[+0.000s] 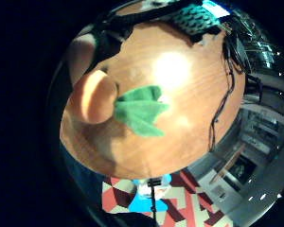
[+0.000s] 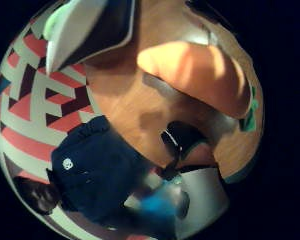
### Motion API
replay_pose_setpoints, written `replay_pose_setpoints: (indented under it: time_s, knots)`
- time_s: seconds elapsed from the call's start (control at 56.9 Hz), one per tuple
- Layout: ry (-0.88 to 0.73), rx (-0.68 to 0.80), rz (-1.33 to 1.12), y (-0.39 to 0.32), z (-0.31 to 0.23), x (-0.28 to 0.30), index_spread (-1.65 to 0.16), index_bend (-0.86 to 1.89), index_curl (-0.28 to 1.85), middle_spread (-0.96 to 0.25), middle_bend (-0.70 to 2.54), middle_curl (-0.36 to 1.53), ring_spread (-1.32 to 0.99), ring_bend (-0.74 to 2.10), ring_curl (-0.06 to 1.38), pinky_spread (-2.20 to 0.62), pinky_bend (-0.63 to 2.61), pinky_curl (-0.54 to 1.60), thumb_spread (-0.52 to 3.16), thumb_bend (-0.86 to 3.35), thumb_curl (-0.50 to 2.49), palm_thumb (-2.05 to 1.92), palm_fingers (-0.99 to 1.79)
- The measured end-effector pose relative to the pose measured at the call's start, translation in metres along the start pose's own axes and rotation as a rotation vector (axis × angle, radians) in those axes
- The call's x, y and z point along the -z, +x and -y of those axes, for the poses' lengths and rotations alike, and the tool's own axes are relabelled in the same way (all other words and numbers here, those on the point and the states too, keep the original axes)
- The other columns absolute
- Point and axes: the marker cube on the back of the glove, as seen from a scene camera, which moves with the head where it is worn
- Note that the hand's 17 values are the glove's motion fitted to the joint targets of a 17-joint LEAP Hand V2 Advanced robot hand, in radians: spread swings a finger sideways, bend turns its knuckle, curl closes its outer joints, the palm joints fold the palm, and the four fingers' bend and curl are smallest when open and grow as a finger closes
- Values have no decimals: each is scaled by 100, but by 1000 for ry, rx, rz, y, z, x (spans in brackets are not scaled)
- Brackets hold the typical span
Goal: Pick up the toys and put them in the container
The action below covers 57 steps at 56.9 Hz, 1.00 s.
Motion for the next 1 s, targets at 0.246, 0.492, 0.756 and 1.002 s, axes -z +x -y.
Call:
replay_pose_setpoints:
  time_s: [0.246,0.492,0.756,1.002]
  knots:
    - [62,17,-37,4,2,1,-24,6,17,-8,42,48,-23,99,48,-21,94,36,133,9,42,51,64]
    - [128,-49,-37,20,-15,38,-28,14,18,-16,47,51,-32,101,49,-31,97,38,135,9,40,57,67]
    - [148,-45,32,26,-30,58,-26,19,23,-16,40,50,-33,91,44,-26,90,36,129,-2,34,45,42]
    - [157,-19,58,15,-37,60,-24,11,25,-11,30,48,-25,76,40,-15,99,39,123,-3,33,41,-5]
